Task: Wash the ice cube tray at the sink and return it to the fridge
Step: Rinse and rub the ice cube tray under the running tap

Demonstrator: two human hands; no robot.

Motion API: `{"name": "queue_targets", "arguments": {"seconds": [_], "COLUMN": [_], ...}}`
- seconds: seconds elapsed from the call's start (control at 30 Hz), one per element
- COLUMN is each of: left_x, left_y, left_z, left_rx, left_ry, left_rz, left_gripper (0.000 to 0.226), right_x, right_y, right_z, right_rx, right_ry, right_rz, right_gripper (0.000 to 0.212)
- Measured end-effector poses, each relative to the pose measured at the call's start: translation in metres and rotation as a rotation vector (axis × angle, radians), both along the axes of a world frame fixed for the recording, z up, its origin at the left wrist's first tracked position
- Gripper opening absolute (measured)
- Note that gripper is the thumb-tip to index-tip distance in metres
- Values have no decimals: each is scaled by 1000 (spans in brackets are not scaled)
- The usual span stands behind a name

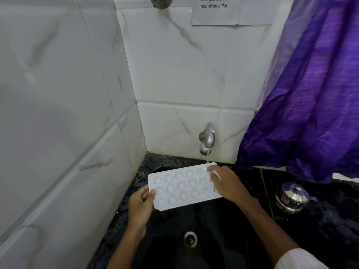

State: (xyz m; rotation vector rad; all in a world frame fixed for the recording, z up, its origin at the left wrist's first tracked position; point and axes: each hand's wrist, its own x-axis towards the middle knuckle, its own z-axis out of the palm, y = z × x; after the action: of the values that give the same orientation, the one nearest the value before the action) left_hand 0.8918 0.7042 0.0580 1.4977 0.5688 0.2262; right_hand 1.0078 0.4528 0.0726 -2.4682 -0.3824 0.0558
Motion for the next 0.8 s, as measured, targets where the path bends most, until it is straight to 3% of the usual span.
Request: {"name": "queue_targets", "arguments": {"seconds": [0.2,0.8], "left_x": [-3,-7], "left_y": [-1,-7], "left_z": [2,6], "left_rx": [0,-29], "left_ry": [1,-14], "left_rz": [17,42], "left_gripper": [26,22], "right_x": [9,12], "right_y": [-1,2], "right_z": [-3,8], "right_rx": [-133,-192], "right_ry": [-16,-21], "right_rz": [41,67], "right_gripper": [33,33]}}
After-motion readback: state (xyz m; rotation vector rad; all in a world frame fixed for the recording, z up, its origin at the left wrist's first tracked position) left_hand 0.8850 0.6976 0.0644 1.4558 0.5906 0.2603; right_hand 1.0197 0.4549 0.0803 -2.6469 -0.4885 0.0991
